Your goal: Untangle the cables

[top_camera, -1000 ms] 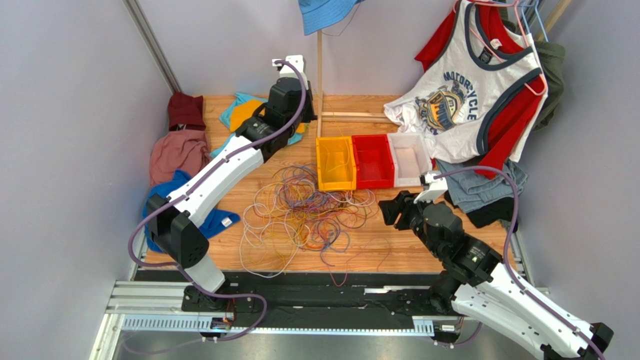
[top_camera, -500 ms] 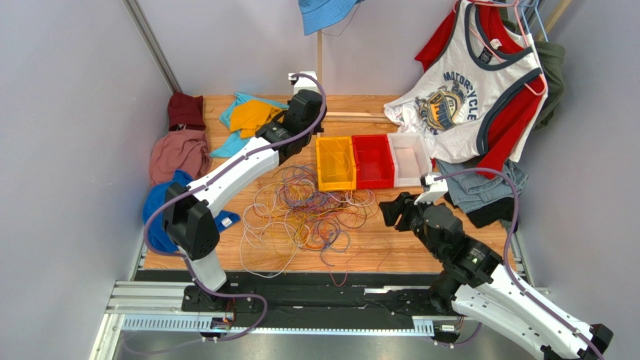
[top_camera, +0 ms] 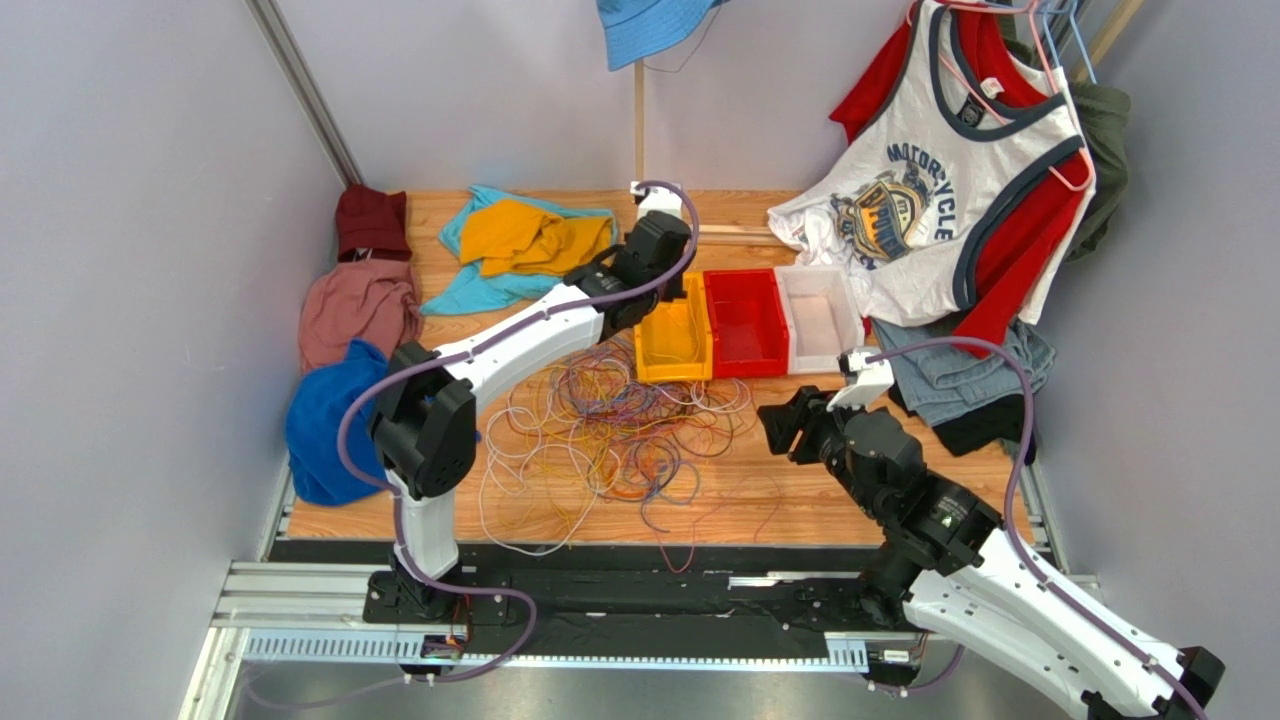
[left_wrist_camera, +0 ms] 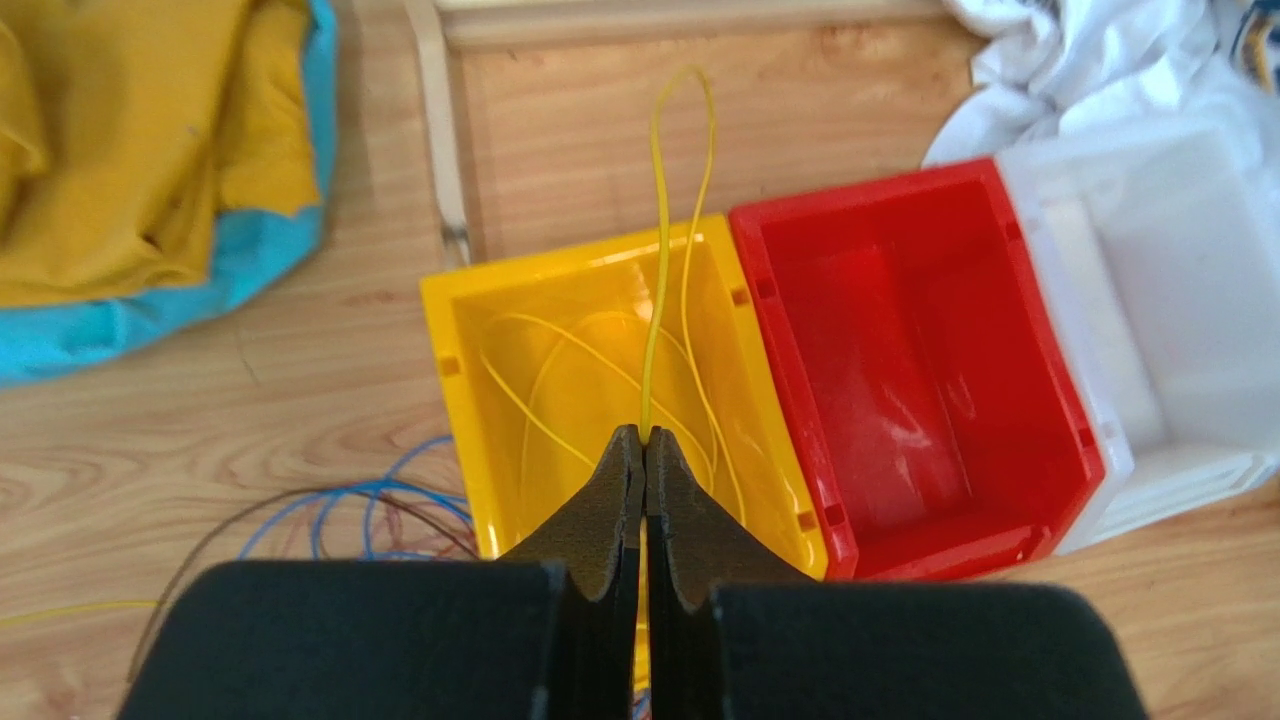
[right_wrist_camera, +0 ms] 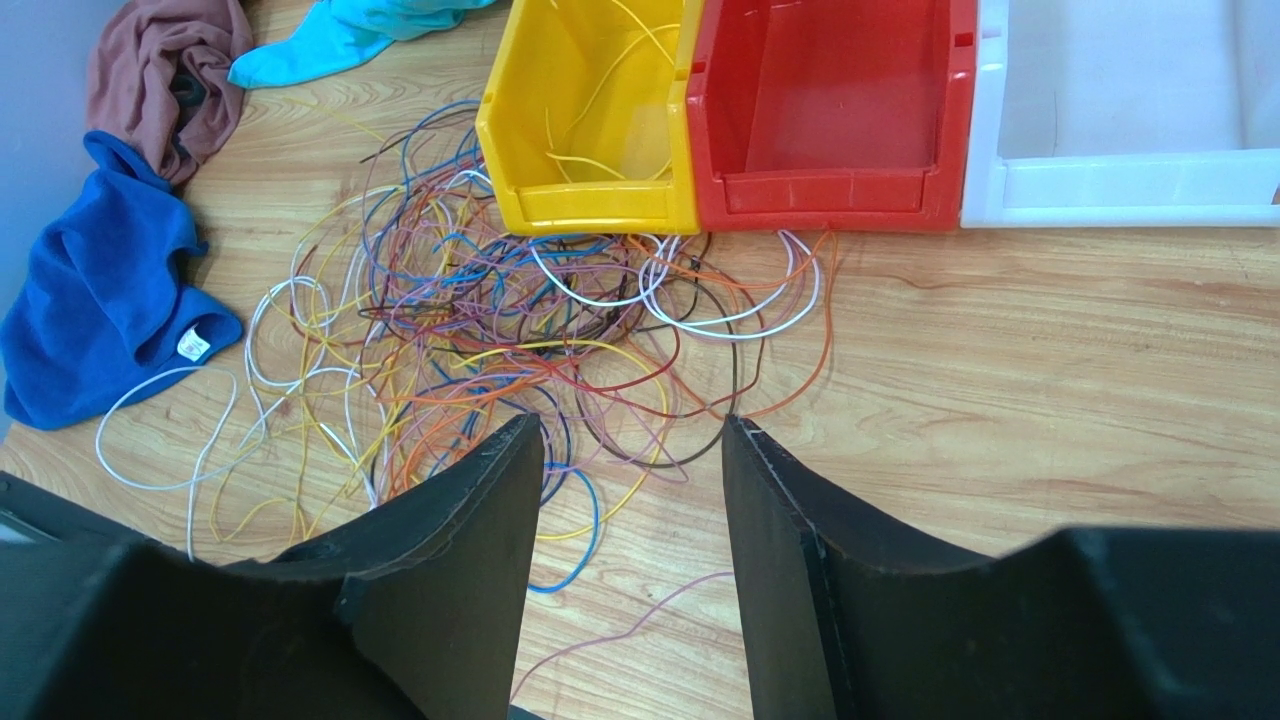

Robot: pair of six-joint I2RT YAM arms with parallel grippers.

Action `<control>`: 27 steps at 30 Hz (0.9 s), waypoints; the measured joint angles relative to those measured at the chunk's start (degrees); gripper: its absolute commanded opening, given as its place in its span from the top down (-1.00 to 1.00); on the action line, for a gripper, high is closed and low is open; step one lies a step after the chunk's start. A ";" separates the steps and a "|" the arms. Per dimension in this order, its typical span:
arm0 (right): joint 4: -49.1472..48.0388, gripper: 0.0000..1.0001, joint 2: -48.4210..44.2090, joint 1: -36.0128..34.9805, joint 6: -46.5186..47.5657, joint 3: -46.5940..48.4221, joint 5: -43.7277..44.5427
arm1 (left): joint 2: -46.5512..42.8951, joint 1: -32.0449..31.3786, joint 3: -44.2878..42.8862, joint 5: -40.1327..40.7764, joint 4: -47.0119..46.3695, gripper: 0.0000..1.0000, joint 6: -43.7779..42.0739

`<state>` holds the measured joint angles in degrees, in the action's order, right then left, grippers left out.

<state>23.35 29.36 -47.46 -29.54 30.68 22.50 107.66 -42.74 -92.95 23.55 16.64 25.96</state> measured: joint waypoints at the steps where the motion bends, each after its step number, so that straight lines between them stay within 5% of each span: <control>1: -0.02 -0.02 0.00 0.00 0.00 -0.04 0.00 | 0.61 -0.07 0.48 -0.70 -0.04 1.00 0.61; 27: -0.09 -0.02 -0.28 0.00 -0.02 -1.75 -0.04 | -0.96 -1.11 13.64 -2.01 -0.83 1.00 7.13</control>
<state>23.27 29.08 -47.46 -29.56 28.93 22.46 106.69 -43.86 -79.31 21.54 15.81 33.08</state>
